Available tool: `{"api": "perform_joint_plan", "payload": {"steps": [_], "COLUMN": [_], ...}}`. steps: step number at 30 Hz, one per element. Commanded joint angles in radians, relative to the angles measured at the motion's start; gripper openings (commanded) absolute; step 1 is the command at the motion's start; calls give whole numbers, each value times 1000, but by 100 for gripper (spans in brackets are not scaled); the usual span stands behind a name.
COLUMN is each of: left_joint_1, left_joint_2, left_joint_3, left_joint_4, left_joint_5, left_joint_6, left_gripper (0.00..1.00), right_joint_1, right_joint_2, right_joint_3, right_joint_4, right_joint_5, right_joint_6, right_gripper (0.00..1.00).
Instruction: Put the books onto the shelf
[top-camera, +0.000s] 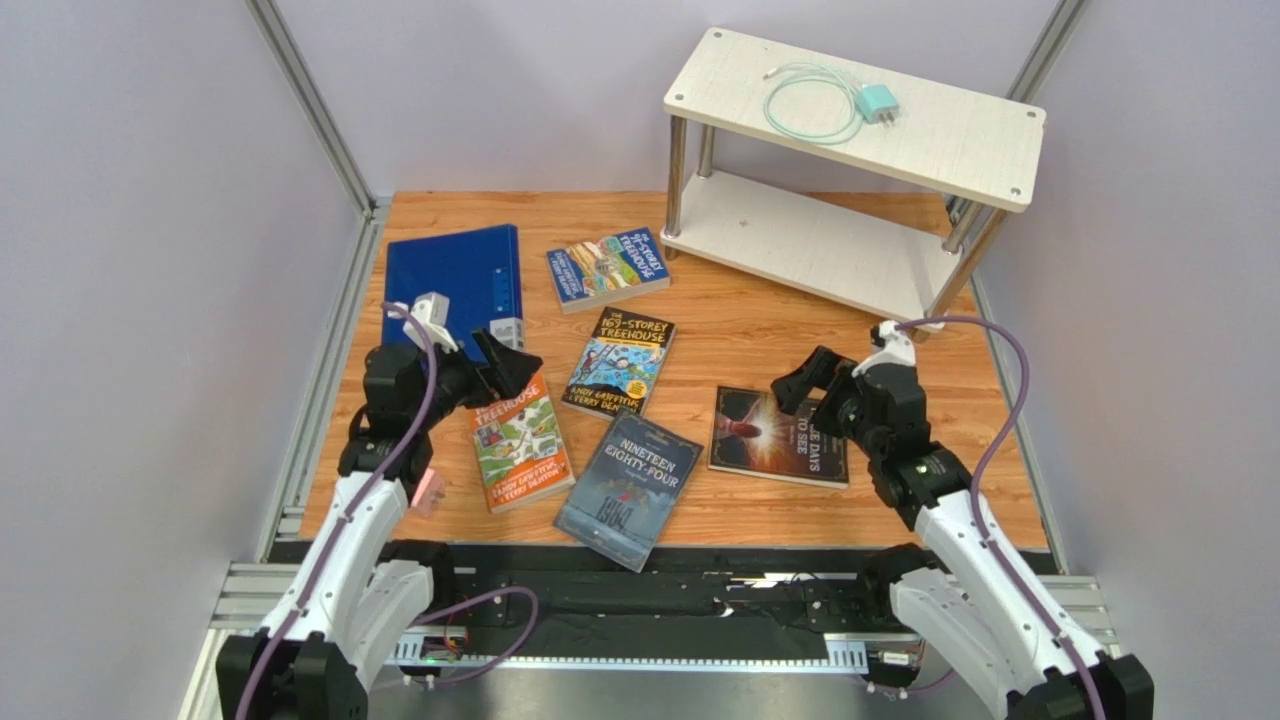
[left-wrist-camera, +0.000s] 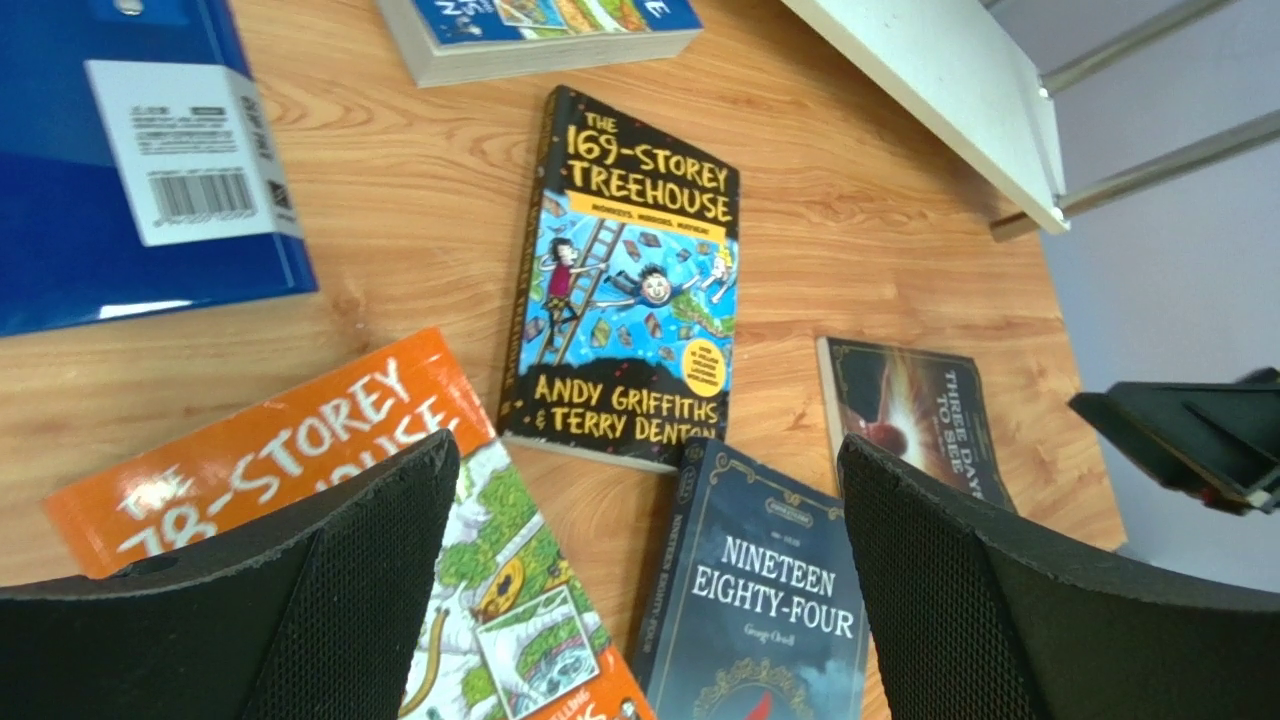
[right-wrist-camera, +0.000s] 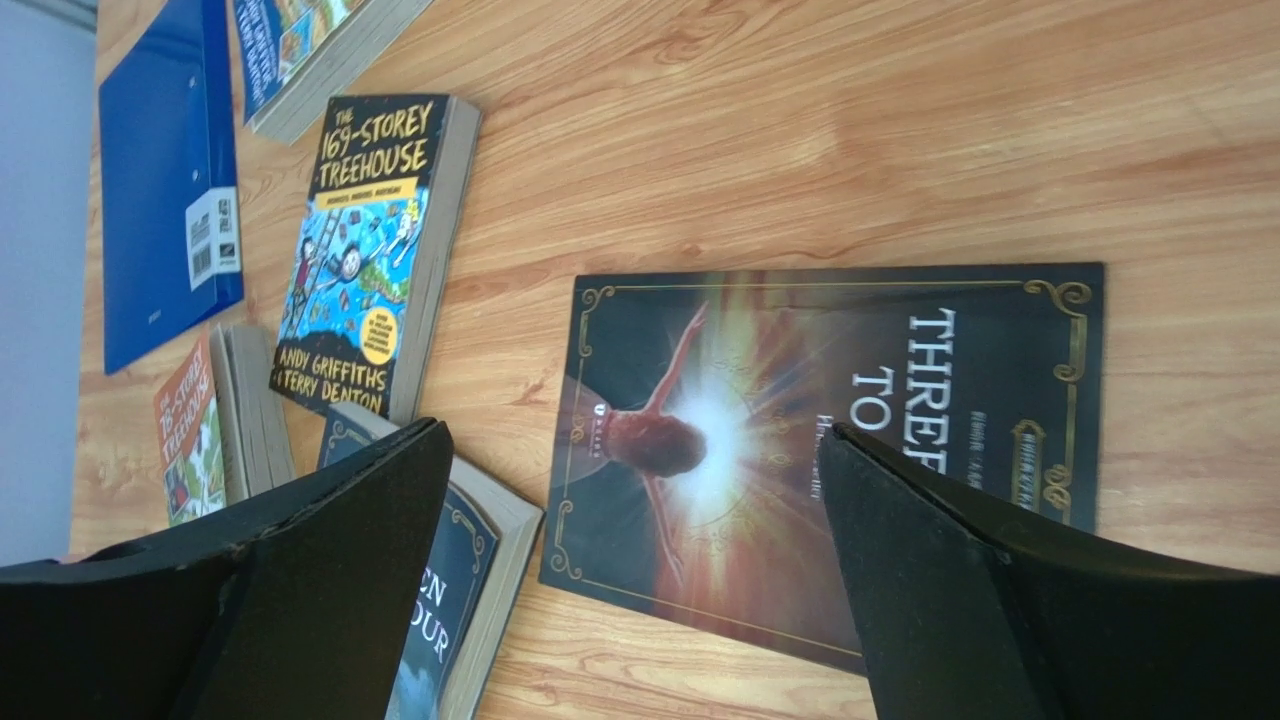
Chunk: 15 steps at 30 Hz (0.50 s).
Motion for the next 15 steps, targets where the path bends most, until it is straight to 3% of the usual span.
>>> {"api": "perform_joint_plan", "payload": {"steps": [1, 6, 7, 9, 10, 12, 15], "left_joint_1": [6, -3, -11, -17, -17, -19, -43], "left_joint_2": [164, 489, 526, 628, 663, 766, 888], "left_joint_3": [93, 270, 288, 348, 373, 476, 613], "left_joint_4": [78, 9, 9, -3, -14, -102, -216], "left_joint_5": [94, 165, 165, 165, 167, 154, 122], "left_joint_6": [-14, -9, -9, -17, -20, -3, 19], "left_gripper": [93, 70, 50, 29, 5, 0, 0], "right_joint_1": [71, 130, 140, 155, 157, 161, 160], "right_joint_2": [122, 469, 556, 641, 711, 777, 921], "right_joint_3": [64, 246, 303, 355, 392, 423, 533], "right_joint_4": [134, 145, 154, 177, 221, 322, 294], "right_joint_5": [-2, -59, -65, -123, -155, -257, -323], "right_joint_6": [19, -10, -13, -10, -11, -14, 4], "right_gripper": [100, 100, 100, 100, 100, 99, 93]}}
